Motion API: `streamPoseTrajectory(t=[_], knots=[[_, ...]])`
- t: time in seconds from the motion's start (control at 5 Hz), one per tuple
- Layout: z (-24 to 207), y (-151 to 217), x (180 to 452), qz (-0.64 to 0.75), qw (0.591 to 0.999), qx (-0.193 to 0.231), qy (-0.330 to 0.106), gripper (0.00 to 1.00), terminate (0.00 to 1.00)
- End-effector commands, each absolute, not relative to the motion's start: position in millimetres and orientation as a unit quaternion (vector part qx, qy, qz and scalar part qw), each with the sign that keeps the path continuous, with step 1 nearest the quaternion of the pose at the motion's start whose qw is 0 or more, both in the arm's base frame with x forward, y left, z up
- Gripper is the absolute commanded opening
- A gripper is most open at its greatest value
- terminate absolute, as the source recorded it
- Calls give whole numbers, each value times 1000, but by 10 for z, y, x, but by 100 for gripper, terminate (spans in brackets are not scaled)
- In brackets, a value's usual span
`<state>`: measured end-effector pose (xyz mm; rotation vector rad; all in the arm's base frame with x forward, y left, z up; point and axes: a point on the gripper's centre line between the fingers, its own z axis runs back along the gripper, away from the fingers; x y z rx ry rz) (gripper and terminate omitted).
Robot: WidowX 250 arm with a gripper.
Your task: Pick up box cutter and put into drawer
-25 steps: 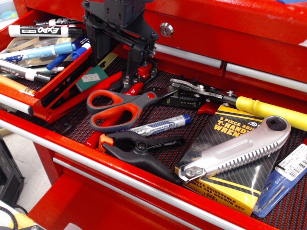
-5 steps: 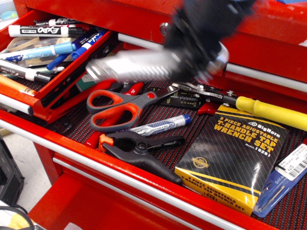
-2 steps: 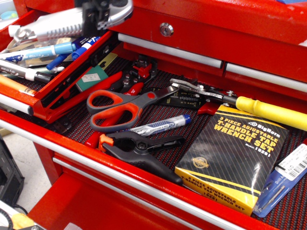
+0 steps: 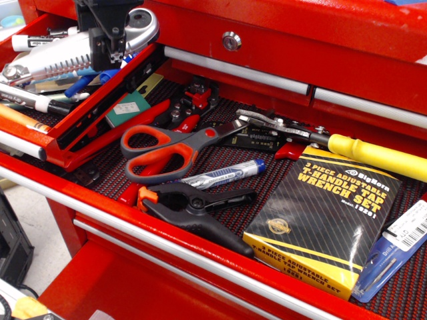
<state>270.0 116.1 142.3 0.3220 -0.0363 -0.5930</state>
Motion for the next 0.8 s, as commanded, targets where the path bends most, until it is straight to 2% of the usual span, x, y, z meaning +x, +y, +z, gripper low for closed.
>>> streamPoseTrajectory(t=[0.0, 0.4, 0.6], knots=[[1677, 1320, 2638, -286, 947, 137, -47, 100, 0], [1677, 1320, 2638, -286, 947, 137, -47, 100, 0], [1677, 1320, 2638, -286, 947, 137, -47, 100, 100]])
